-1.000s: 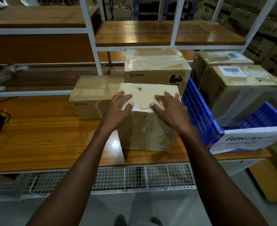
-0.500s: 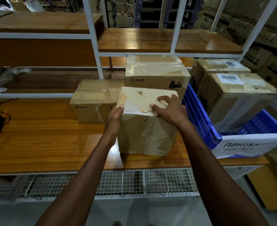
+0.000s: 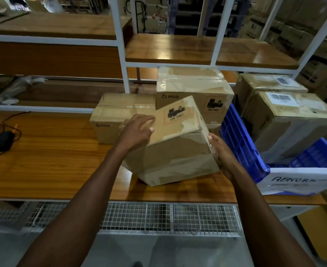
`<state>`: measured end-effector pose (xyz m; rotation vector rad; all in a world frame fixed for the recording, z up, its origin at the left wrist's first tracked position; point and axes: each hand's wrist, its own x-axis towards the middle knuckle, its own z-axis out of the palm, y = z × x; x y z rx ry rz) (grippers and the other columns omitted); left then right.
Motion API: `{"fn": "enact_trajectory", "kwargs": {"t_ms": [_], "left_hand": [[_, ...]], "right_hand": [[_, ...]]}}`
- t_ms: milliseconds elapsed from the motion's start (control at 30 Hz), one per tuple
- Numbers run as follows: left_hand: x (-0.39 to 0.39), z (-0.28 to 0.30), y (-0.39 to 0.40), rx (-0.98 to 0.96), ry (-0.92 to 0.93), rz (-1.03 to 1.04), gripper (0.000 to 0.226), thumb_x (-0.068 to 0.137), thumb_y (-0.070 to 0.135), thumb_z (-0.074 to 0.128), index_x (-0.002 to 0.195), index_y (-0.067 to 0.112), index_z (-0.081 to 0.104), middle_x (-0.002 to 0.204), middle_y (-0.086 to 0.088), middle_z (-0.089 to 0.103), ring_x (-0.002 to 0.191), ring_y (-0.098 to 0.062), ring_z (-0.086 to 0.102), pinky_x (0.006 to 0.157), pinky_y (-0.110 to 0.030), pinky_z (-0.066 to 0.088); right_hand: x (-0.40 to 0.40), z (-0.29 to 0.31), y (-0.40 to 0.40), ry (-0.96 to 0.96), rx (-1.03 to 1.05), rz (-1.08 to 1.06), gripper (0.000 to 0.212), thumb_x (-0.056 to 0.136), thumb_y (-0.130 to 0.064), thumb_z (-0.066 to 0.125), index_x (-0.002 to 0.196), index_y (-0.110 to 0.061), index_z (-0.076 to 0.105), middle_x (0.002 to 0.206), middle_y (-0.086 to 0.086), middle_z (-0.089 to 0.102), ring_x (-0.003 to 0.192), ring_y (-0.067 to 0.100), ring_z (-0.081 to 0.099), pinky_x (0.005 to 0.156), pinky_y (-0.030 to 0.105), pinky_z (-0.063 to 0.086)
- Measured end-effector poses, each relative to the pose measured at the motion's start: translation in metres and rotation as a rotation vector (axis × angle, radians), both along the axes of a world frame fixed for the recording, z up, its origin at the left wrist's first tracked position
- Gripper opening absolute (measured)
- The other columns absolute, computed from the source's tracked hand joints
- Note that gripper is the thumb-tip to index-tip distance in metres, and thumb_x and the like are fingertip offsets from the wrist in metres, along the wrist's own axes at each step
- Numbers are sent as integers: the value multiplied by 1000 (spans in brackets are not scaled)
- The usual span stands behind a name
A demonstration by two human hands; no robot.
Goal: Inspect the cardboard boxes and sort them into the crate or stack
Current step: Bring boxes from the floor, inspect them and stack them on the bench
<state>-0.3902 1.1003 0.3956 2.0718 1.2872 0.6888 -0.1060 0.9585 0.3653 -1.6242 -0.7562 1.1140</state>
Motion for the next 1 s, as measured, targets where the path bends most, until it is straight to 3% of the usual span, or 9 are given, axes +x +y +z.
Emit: {"fn": "enact_trajectory", "kwargs": {"t_ms": [133,233,333,400,533,600,667,800,1000], "left_hand": [[-1,-12,13,-65,238,5,80,79,85,38,150,48,43,163,6,37,150,-26,31,119,-61,25],[13,-12,9,-21,333,-4,72,88,82,40,152,50,39,165,9,33,151,-28,28,119,-59,23],[33,-11,-5,1,442,-19,68,92,78,42,154,52,34,167,14,27,152,-35,20,114,-68,25],[46,-12,-12,21,499,-25,69,92,79,40,155,52,32,167,16,25,151,-36,18,112,-67,27],[62,-13,-20,70,545,-43,69,92,79,39,155,50,34,167,16,26,151,-34,19,110,-62,26],[67,-13,-24,101,567,-41,69,93,78,38,155,49,33,167,16,25,151,-33,19,110,-61,26],[70,-14,-26,102,573,-42,68,94,78,37,155,49,33,167,17,24,152,-32,18,112,-63,25],[71,-14,-24,92,579,-52,68,95,77,38,156,48,32,168,16,23,153,-31,16,114,-65,24],[62,-18,-32,8,444,-39,67,93,70,53,153,44,40,169,0,17,154,-37,5,116,-70,19]], "right_hand": [[0,-3,-13,62,-50,-1,42,109,-39,48,150,-25,50,133,7,65,109,23,68,73,33,57],[-4,9,-19,43,-63,12,25,110,-35,47,131,-30,59,112,0,69,90,15,68,61,25,55],[3,24,-13,-40,37,-111,20,107,-33,52,120,-29,67,112,-1,74,101,20,73,72,32,55],[9,35,-6,-63,87,-194,28,109,-31,50,131,-23,64,114,0,74,100,19,74,70,29,57],[15,41,7,-339,-1,-81,47,103,-33,63,148,-29,53,131,-6,58,99,8,66,74,28,56],[13,35,16,-542,-87,-13,51,98,-40,69,146,-31,55,147,-1,48,116,17,62,92,42,58],[7,27,24,-706,-196,82,56,94,-51,69,146,-37,55,165,1,27,141,33,45,114,58,43],[-8,19,25,-903,-312,136,65,95,-65,59,154,-45,40,173,2,9,156,47,3,122,68,8],[-6,12,20,-978,-310,181,69,98,-71,47,160,-46,29,175,4,3,159,39,-3,119,71,13]]}}
